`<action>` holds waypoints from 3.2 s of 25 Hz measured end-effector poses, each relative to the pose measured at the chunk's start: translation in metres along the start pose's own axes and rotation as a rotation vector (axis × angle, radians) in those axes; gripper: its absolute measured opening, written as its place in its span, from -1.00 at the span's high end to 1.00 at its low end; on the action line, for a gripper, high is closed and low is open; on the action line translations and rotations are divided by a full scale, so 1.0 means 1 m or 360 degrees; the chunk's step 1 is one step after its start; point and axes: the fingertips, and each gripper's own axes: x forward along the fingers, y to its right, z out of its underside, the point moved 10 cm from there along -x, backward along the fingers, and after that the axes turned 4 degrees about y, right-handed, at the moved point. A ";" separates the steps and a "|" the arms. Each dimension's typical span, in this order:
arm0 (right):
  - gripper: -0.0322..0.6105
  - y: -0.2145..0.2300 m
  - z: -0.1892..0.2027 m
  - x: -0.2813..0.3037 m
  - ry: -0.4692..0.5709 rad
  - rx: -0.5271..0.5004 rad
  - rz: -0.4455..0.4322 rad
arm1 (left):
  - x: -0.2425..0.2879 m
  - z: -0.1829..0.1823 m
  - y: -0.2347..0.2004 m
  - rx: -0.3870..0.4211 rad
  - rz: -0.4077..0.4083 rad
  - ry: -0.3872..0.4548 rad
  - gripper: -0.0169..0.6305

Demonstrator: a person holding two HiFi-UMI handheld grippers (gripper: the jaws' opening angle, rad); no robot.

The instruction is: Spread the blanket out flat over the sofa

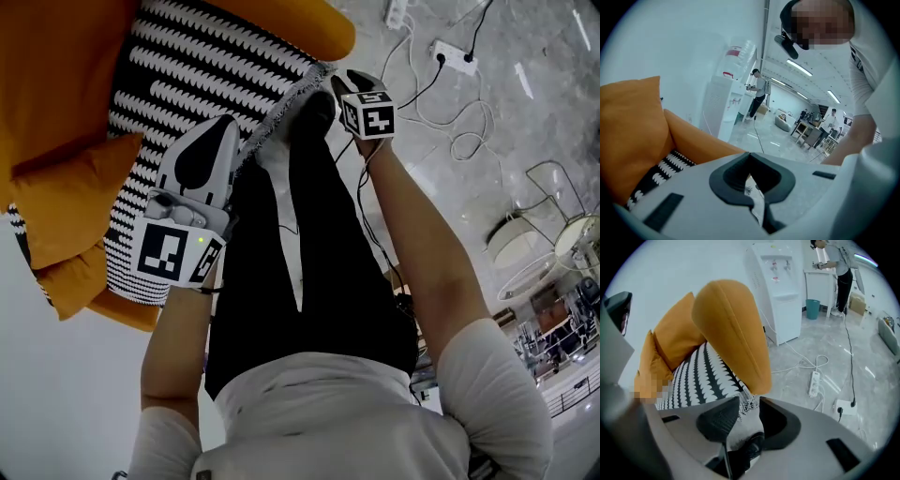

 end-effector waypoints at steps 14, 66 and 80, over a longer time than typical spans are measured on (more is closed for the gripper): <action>0.44 -0.130 -0.105 -0.268 0.0646 -0.0103 -0.0003 | -0.137 -0.142 0.077 0.0265 0.0119 0.0222 0.92; 0.81 -0.315 -0.005 -0.751 0.1462 -0.0785 -0.0171 | -0.427 -0.203 0.331 0.0510 0.0102 0.0729 0.92; 0.81 -0.281 0.094 -0.813 0.1511 -0.0878 -0.0289 | -0.447 -0.127 0.446 0.0508 -0.0008 0.0754 0.92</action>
